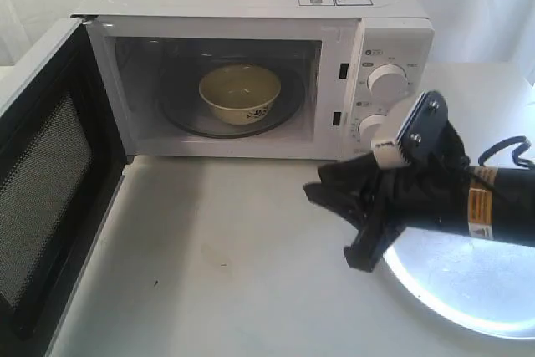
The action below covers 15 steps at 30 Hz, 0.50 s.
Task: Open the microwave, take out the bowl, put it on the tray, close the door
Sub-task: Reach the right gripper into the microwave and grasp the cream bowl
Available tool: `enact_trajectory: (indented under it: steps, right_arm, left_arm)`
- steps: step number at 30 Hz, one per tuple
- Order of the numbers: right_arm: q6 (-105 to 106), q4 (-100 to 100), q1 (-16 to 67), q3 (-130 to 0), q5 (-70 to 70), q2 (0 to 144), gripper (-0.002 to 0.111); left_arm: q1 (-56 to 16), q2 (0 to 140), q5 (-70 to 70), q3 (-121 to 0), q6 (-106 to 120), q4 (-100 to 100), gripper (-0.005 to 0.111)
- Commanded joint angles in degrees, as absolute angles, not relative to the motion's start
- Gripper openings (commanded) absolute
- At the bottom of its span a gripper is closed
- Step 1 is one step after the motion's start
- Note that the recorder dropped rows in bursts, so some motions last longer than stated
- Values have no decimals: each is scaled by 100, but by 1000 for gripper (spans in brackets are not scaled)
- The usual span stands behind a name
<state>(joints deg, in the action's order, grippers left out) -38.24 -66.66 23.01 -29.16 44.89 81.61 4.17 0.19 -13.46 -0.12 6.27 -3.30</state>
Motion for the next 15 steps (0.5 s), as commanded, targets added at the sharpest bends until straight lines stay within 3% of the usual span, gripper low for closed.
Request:
enact_trajectory:
  steps: [1,9,15]
  right_arm:
    - [-2038,-5012,2586,-3131,5309,8485,34]
    - [-495,-3674,3537,-4571,4703,9952,60]
    - [-140,-3535,3814,-6301,3484,11318,62]
  left_arm:
    - [394,0,-1329,0,621,-255,0]
    - [394,0,-1329,0,621,-255,0]
    - [394,0,-1329,0,621,-255,0]
